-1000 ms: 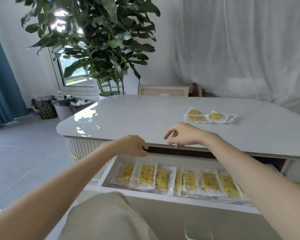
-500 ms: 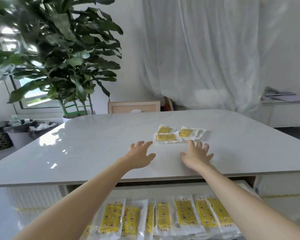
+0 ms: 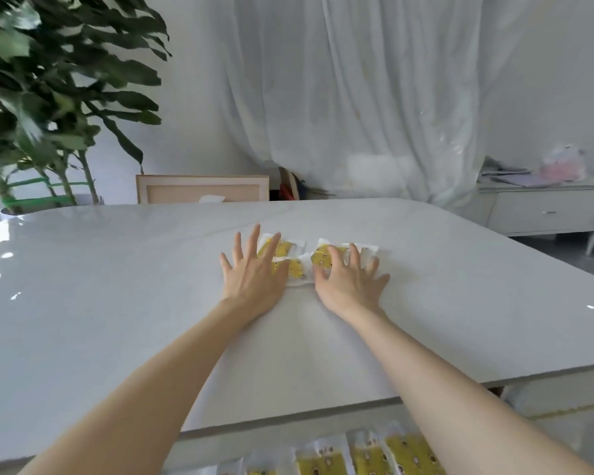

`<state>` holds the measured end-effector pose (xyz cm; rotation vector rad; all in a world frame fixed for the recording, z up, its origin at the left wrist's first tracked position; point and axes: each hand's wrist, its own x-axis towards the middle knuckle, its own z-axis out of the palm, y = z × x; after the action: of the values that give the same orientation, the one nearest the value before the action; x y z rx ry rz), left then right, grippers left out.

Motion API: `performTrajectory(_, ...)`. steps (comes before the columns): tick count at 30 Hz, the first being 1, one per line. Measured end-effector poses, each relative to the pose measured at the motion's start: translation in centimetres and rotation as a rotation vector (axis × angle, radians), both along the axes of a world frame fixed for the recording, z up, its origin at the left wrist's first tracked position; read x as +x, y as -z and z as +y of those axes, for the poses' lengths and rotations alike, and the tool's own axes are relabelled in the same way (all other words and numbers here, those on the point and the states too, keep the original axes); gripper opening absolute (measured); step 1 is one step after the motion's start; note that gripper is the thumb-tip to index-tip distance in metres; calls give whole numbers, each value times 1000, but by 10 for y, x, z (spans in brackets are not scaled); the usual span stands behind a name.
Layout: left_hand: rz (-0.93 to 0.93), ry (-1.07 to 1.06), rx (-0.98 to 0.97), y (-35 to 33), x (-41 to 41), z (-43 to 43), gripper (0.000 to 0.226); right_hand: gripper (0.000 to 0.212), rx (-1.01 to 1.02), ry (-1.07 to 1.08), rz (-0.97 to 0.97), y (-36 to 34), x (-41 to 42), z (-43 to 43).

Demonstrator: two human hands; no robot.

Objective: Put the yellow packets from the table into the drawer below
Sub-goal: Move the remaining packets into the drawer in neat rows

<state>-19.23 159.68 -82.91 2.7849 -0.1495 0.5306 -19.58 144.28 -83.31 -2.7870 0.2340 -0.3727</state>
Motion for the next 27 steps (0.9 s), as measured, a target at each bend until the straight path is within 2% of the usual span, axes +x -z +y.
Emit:
performTrajectory(2, 15, -10, 25, 1, 18, -2, 57, 51, -39, 35, 30, 2, 9, -1)
performTrajectory(6, 199, 41, 105, 6, 33, -2, 52, 52, -57, 4, 77, 6, 16, -3)
performTrajectory(10, 239, 60, 58, 9, 24, 1, 55, 56, -78, -69, 134, 4, 4, -4)
performTrajectory(18, 312, 75, 45, 5, -42, 10, 54, 56, 2, -174, 203, -9, -55, 1)
performTrajectory(27, 437, 56, 131, -12, -127, 24, 55, 55, 31, -255, 259, -19, -124, 9)
